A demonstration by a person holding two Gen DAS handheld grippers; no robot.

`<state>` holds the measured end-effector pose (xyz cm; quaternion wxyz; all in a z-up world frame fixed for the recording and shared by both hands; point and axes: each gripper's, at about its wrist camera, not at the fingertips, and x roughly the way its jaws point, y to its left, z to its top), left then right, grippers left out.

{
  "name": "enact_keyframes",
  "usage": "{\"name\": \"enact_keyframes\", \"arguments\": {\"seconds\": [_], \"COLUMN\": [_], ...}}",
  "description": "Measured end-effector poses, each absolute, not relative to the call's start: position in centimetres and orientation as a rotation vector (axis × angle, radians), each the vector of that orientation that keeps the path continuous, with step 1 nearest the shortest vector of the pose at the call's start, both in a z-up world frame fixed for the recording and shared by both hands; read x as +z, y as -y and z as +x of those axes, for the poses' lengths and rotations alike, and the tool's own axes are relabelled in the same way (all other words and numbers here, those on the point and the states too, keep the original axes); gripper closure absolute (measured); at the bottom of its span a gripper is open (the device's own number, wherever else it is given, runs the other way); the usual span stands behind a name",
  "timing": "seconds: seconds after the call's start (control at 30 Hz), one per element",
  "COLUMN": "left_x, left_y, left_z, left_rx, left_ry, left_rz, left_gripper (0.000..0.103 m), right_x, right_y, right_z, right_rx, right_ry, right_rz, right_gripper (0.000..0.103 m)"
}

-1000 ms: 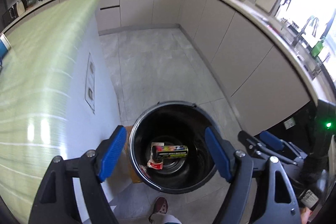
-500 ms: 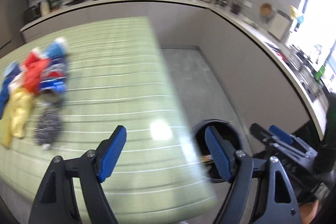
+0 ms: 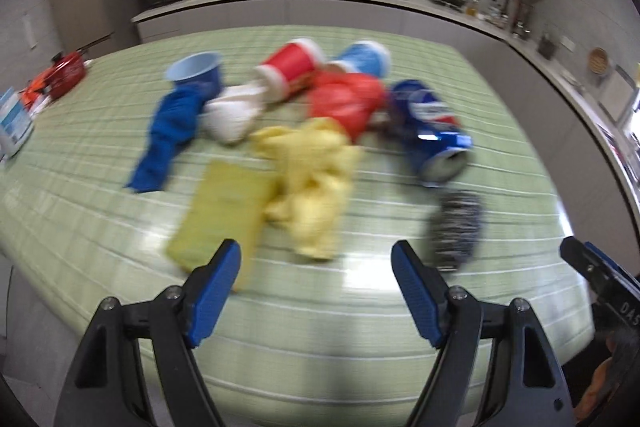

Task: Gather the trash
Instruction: 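Move both tools back to the island toward sponge and steel wool, then grasp the yellow sponge with left tool while right tool grasps steel wool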

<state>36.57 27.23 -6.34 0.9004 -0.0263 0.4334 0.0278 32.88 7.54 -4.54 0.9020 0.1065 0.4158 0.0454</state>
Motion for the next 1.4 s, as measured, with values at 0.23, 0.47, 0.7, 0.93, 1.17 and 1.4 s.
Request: {"name": "enact_keyframes", "arguments": {"seconds": [0.23, 0.47, 0.7, 0.93, 1.17, 1.4], "left_x": [-8.0, -10.4, -11.8, -11.6, -11.0, -9.6], "left_y": [-33.0, -33.7, -34.0, -35.2, -36.4, -35.9], "left_z": [37.1, 39.0, 40.7, 39.9, 39.5, 38.6], "left_rx": [0.115, 0.087, 0.054, 0.022, 0.009, 0.004], "left_ry": [-0.920, -0.969, -0.960, -0.910, -0.899, -0.861], "left_rz": [-0.082, -0.065, -0.034, -0.050, -0.098, -0.111], "left_gripper": [0.024, 0.024, 0.024, 0.040, 0.054, 0.056], "right_x": [-5.6, -7.5, -9.0, -9.5, -9.6, -8.9], "right_y": [-13.5, -15.4, -16.4, -17.6, -17.6, -16.8], "right_z": [35.3, 37.8, 39.1, 39.4, 39.4, 38.1], "right_rx": [0.179, 0.147, 0.124, 0.119, 0.108, 0.118], "right_ry": [-0.895, -0.937, -0.956, -0.945, -0.930, -0.912], "right_rz": [0.190, 0.161, 0.172, 0.168, 0.164, 0.192], "right_gripper": [0.025, 0.024, 0.023, 0.023, 0.053, 0.056]}}
